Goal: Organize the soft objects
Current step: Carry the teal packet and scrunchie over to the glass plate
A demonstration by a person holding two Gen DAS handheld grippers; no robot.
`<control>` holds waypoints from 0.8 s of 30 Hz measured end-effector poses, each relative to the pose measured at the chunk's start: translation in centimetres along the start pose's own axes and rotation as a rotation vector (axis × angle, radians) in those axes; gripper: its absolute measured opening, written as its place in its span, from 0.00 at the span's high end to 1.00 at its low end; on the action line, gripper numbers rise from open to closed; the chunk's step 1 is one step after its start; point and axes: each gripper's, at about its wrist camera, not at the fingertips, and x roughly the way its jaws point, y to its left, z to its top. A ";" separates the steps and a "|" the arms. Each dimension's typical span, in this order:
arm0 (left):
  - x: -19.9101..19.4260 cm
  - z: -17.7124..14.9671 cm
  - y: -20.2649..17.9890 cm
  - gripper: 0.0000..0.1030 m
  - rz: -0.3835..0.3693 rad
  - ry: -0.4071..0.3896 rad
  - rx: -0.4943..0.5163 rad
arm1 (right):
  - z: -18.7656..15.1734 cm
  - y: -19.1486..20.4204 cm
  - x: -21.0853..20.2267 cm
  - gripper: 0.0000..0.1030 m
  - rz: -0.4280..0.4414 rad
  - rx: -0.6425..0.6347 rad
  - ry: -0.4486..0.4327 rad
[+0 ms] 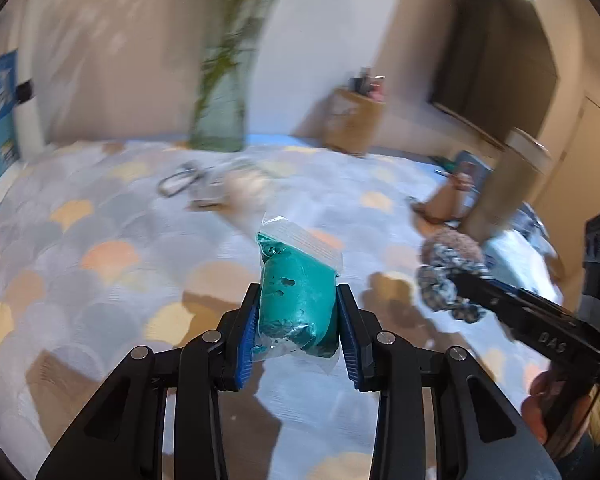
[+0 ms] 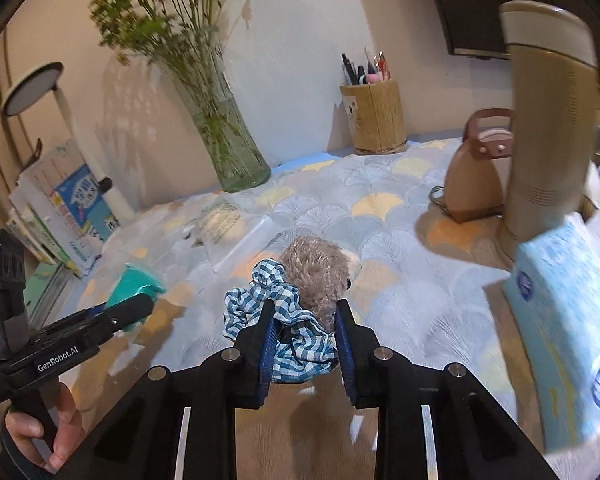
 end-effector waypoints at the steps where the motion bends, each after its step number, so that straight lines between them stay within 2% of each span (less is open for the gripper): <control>1: -0.2 0.0 -0.7 0.68 -0.010 -0.004 0.011 | -0.1 -0.2 -0.5 0.74 0.003 0.001 -0.006; 7: -2.2 1.1 -6.4 0.68 -0.073 -0.065 0.107 | 0.2 -2.1 -5.5 0.74 0.004 0.011 -0.092; 12: -3.3 2.7 -12.4 0.68 -0.150 -0.122 0.213 | 1.1 -4.6 -9.8 0.74 -0.040 0.014 -0.175; 18: -2.7 4.2 -19.6 0.68 -0.290 -0.137 0.324 | 2.0 -9.2 -15.2 0.74 -0.138 0.082 -0.280; 22: -1.6 5.5 -24.4 0.68 -0.356 -0.140 0.390 | 2.6 -12.9 -18.1 0.74 -0.203 0.158 -0.340; 24: -0.7 6.1 -26.5 0.68 -0.383 -0.116 0.406 | 3.2 -15.1 -19.4 0.74 -0.253 0.201 -0.361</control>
